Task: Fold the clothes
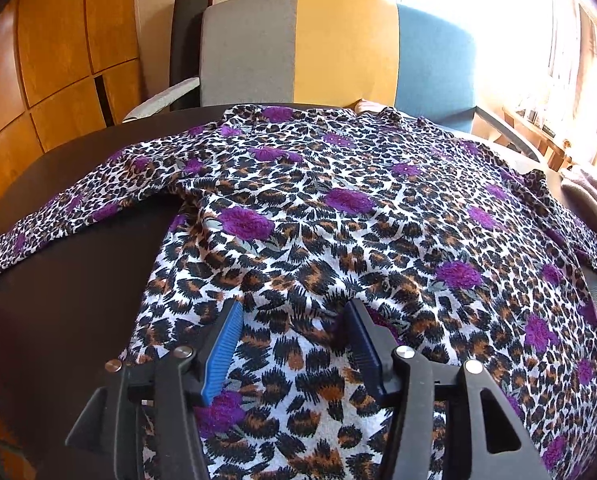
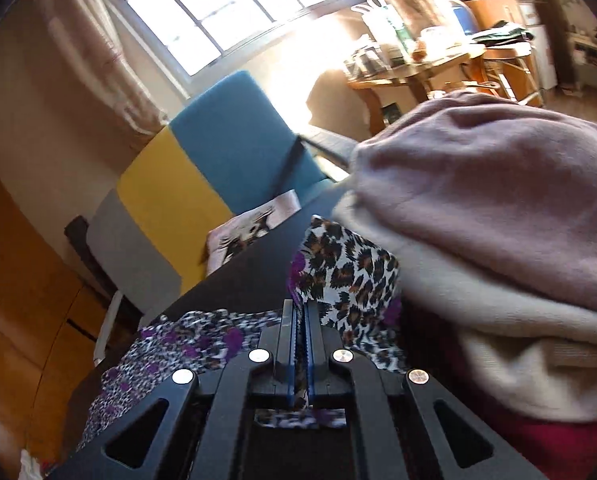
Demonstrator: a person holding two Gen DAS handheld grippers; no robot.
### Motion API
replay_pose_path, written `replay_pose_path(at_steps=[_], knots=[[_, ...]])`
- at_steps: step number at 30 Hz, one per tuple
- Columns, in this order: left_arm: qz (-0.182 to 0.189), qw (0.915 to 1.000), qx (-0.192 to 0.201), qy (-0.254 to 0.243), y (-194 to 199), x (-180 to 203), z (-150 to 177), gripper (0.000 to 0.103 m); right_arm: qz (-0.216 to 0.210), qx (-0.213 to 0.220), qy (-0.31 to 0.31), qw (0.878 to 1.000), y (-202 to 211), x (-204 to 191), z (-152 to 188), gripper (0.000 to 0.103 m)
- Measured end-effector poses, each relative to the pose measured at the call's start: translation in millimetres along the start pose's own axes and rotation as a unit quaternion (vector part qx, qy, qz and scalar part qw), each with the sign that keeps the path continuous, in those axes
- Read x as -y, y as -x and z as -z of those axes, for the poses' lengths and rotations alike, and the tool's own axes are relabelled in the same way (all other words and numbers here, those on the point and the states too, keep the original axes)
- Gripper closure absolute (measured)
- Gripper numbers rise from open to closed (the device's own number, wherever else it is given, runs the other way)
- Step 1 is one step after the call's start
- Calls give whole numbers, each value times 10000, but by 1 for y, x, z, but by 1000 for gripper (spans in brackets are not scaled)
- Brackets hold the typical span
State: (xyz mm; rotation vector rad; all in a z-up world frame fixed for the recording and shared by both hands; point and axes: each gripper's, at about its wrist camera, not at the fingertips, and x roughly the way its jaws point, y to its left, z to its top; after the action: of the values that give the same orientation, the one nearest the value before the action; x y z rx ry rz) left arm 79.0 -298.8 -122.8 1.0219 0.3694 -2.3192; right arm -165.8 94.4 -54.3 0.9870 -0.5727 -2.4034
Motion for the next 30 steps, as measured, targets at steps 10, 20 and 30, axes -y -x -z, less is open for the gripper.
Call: replay_pose_path(at_steps=[10,20,30], knots=[[74,10000,36,-16,2,-1,3,49,-1180,-1196,1205,9784,-92,-180,87,94],[559,9973,-459,-152,5,4,-21,55,-914,-1826,1902,9603,-60,-149,170,74],[2029,9730,-593,-922,-5,92,-102,55,-381,-1471,3378,9289,-49,-144,234,36]])
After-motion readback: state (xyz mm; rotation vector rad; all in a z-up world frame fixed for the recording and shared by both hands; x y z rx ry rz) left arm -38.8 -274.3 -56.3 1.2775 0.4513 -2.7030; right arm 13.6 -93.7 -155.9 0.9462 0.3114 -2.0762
